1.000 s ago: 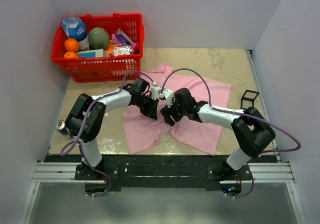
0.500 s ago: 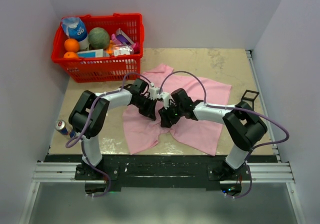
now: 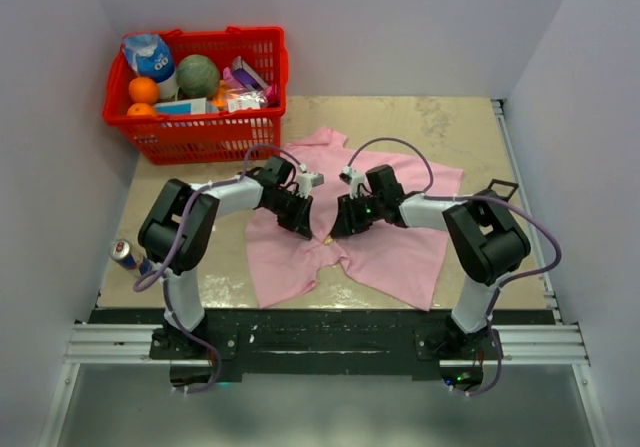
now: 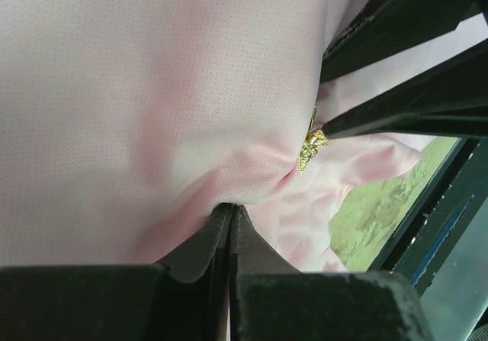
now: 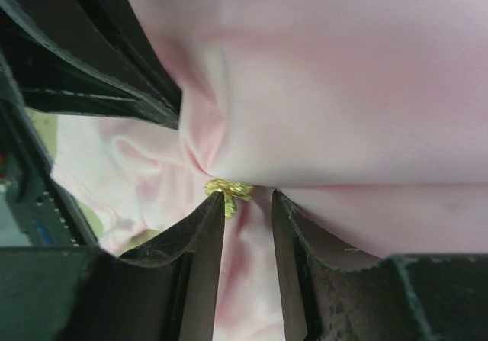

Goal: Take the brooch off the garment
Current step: Remove the brooch from the clothes.

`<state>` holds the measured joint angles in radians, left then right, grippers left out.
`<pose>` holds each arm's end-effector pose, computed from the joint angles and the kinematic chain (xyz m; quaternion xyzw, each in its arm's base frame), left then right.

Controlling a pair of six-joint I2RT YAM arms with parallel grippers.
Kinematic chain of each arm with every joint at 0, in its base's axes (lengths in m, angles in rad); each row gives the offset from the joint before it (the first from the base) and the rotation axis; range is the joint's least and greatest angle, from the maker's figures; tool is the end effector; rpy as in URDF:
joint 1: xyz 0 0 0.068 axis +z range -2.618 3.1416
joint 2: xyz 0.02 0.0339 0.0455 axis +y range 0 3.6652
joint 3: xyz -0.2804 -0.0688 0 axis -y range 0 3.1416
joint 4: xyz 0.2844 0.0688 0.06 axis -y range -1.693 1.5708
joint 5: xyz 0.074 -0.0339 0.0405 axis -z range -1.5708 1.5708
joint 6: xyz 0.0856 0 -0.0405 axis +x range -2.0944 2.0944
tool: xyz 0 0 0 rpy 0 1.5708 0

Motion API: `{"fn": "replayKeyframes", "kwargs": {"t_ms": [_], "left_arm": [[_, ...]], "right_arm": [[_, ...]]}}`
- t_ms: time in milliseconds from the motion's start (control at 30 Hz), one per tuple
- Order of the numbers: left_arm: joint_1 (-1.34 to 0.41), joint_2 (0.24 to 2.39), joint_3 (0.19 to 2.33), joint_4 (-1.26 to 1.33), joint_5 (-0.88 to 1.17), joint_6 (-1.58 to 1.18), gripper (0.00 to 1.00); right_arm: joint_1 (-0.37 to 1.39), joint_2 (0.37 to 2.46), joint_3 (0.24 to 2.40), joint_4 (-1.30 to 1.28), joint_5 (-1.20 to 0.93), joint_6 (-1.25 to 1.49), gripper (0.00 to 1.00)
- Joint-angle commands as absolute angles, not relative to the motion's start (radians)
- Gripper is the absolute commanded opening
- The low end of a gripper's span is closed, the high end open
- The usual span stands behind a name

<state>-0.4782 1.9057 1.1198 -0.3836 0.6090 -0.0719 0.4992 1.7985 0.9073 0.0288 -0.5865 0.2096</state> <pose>0.3432 -0.2330 0.0868 0.2471 0.9036 -0.3344 0.1032 0.3313 0.2346 0.0928 -0.2288 0.8740 0.3695 0.2173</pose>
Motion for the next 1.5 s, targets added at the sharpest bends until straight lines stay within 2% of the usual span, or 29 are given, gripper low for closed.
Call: {"fn": "replayKeyframes", "kwargs": {"t_ms": [0, 133, 267, 500, 900, 1267, 1367, 1467], "left_arm": [[-0.474, 1.939, 1.118, -0.374, 0.612, -0.083, 0.04], [-0.472, 1.951, 1.126, -0.380, 0.606, -0.078, 0.04], [-0.472, 1.944, 1.120, -0.382, 0.603, -0.075, 0.04], [-0.472, 1.919, 1.100, -0.376, 0.591, -0.069, 0.04], [-0.472, 1.917, 1.100, -0.377, 0.581, -0.064, 0.04], [-0.472, 1.928, 1.129, -0.400, 0.558, -0.049, 0.04], [-0.472, 1.919, 1.135, -0.411, 0.552, -0.040, 0.03], [-0.471, 1.896, 1.140, -0.428, 0.549, -0.022, 0.02]], "right_arm": [[0.508, 1.828, 0.899, 0.133, -0.702, 0.340, 0.35], [0.509, 1.865, 0.919, 0.118, -0.791, 0.339, 0.30], [0.508, 1.865, 0.888, 0.147, -0.810, 0.373, 0.34], [0.466, 1.874, 0.873, 0.181, -0.792, 0.429, 0.30], [0.436, 1.954, 0.926, 0.242, -0.818, 0.505, 0.30], [0.437, 1.915, 0.946, 0.103, -0.822, 0.399, 0.12], [0.437, 1.876, 0.969, 0.022, -0.731, 0.325, 0.00], [0.436, 1.830, 1.012, -0.099, -0.631, 0.220, 0.00]]}}
